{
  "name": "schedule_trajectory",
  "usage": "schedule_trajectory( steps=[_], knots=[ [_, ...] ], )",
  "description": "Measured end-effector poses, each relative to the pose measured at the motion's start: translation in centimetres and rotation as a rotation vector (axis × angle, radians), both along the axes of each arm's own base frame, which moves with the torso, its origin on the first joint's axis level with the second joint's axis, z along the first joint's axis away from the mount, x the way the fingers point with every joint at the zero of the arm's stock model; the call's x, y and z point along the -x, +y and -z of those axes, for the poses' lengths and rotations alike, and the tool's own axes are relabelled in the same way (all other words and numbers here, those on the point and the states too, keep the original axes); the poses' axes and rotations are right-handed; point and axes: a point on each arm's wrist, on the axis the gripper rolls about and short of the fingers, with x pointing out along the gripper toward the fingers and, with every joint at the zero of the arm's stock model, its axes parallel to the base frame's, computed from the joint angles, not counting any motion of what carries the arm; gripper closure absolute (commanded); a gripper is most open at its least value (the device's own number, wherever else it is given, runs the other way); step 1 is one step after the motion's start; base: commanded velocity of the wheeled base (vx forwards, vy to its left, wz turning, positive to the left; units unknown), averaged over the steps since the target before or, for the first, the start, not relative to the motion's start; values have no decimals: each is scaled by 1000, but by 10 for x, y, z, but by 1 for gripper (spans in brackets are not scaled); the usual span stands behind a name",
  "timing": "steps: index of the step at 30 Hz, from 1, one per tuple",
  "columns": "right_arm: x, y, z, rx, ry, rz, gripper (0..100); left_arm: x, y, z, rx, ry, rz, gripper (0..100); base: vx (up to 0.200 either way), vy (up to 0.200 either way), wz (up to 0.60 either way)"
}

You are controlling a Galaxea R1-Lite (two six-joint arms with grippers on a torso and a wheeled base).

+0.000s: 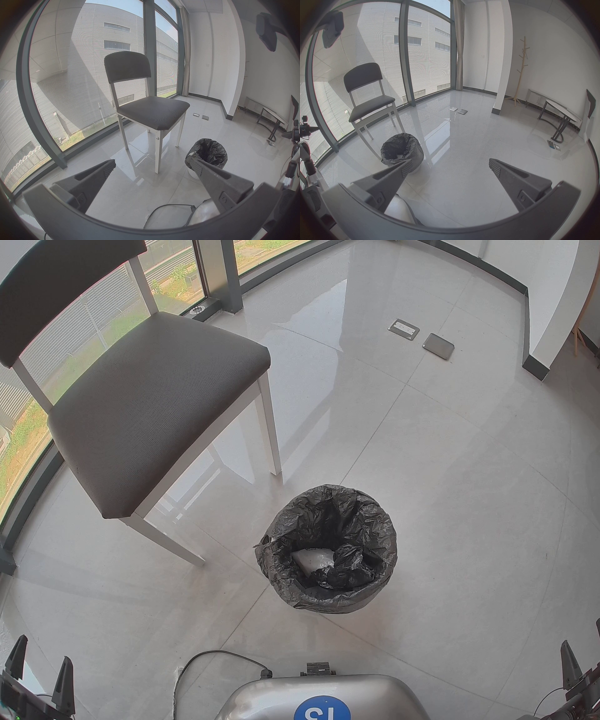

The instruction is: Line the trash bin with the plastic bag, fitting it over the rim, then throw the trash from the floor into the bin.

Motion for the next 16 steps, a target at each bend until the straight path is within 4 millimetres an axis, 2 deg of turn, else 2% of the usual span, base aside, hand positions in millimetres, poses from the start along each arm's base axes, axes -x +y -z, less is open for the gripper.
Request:
schedule_trajectory(
  steps=[16],
  knots=[
    [0,0,0,0,0,0,0,0,0,0,0,0,1,0,0,0,0]
  ],
)
